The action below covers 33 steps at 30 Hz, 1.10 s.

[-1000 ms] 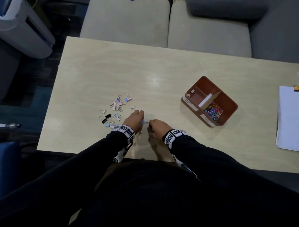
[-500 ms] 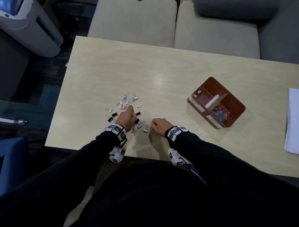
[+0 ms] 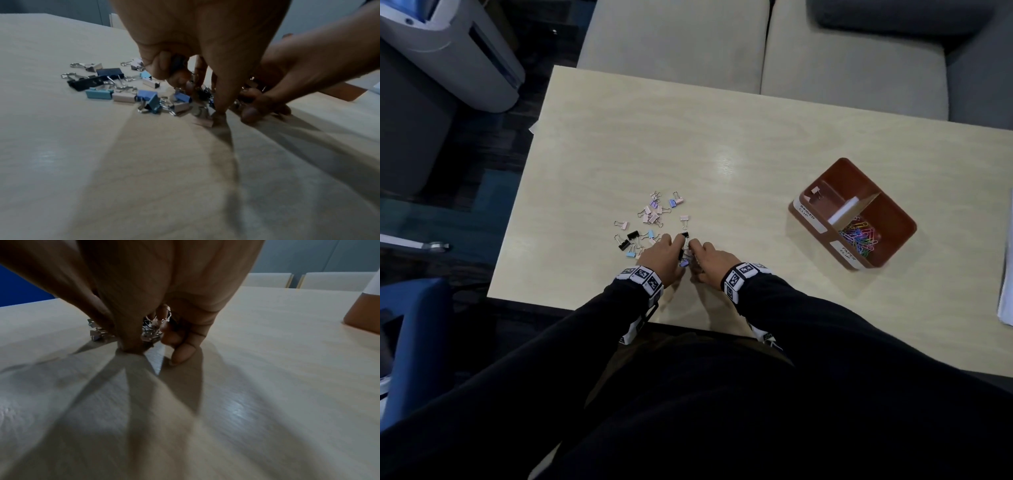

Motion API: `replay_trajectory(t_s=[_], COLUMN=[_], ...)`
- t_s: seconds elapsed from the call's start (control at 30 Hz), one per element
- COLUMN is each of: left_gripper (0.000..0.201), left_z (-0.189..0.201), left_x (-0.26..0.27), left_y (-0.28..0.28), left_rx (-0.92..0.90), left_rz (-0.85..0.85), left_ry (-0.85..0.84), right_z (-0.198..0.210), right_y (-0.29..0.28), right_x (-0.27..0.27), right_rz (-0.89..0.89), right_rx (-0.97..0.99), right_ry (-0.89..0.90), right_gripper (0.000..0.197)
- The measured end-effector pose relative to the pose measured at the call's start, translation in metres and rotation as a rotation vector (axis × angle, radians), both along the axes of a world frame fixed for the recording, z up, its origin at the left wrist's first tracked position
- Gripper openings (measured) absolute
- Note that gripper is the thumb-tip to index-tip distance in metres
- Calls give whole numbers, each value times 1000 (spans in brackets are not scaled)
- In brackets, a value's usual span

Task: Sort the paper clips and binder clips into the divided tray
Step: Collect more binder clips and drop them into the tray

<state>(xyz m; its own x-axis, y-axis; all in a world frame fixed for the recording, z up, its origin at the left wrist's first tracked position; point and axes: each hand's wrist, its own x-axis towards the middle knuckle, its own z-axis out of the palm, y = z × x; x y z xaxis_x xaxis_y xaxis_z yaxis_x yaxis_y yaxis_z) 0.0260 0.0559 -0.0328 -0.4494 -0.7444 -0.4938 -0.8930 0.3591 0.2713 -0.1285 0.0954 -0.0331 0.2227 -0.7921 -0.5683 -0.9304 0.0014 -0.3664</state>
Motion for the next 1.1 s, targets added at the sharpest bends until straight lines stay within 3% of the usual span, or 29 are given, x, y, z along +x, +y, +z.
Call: replay_trajectory(t_s=[0.3,0.53,0.73,0.87,0.97,1.03,1.1], left_gripper=[47,33,38,23,32,34,22], left_z=[0,0,2,0,-1,0,1], left_x=[-11,-15,-13,-7,-6,-5,-6], left_y=[4,0,-4,-7,-10,-10,-7], left_rx=[-23,-47,9,26,31,37,44], left_rz=[-63,-112,-61,68,145,167,164], left_ry=[-76,-90,-78,46,78,74,70], right_z=[-2,-6,-7,1,7,9,8], right_y=[-4,0,-3,-6,-8,-8,-6], right_x=[5,-2,-8,-16,-20,-14,-5], right_rz=[-101,-114,-121,-156,-221,-188,-111], right_rx=[-60,-65,-14,1,-31,-44,-33], right_ry=[28,110,116,82,56,37,37], right_gripper=[34,29,26,24,21,21,22])
